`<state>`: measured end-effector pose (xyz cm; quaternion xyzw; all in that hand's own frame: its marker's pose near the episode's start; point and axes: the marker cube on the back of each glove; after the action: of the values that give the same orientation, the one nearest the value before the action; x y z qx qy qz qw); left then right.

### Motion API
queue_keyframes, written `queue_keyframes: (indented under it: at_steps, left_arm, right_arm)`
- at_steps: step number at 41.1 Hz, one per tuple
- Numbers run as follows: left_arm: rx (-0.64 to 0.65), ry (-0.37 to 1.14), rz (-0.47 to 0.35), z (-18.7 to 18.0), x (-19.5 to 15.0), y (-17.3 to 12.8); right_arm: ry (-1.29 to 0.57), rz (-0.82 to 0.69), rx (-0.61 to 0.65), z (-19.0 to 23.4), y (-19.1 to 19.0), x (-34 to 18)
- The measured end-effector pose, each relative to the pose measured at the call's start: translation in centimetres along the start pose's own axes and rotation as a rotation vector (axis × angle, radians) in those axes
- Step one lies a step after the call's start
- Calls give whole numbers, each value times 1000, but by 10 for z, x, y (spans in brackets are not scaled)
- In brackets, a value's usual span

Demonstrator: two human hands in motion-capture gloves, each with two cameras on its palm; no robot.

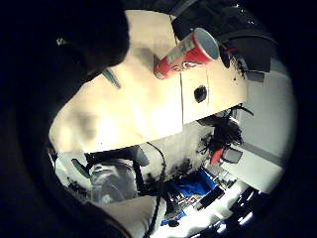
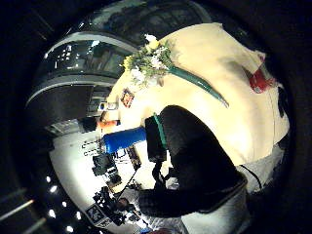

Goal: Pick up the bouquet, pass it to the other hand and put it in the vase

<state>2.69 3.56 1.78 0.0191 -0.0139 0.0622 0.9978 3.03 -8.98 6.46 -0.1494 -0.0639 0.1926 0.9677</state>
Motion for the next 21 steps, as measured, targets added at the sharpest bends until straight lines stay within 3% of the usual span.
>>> queue_keyframes:
  at_steps: [3,7,8,12,21]
  left_arm:
    - [18,11,2,5,2,-4]
    - [22,15,4,13,2,-11]
    - [21,12,2,16,1,-13]
    - [9,-5,-12,26,-4,-20]
    - [8,15,-27,37,-11,-29]
  right_arm:
    - [-11,-18,109,17,-34,-1]
    - [-22,58,-138,41,-34,0]
    - [-22,64,-132,44,-36,0]
    - [-6,50,174,44,-46,-1]
    - [28,11,98,89,-74,-7]
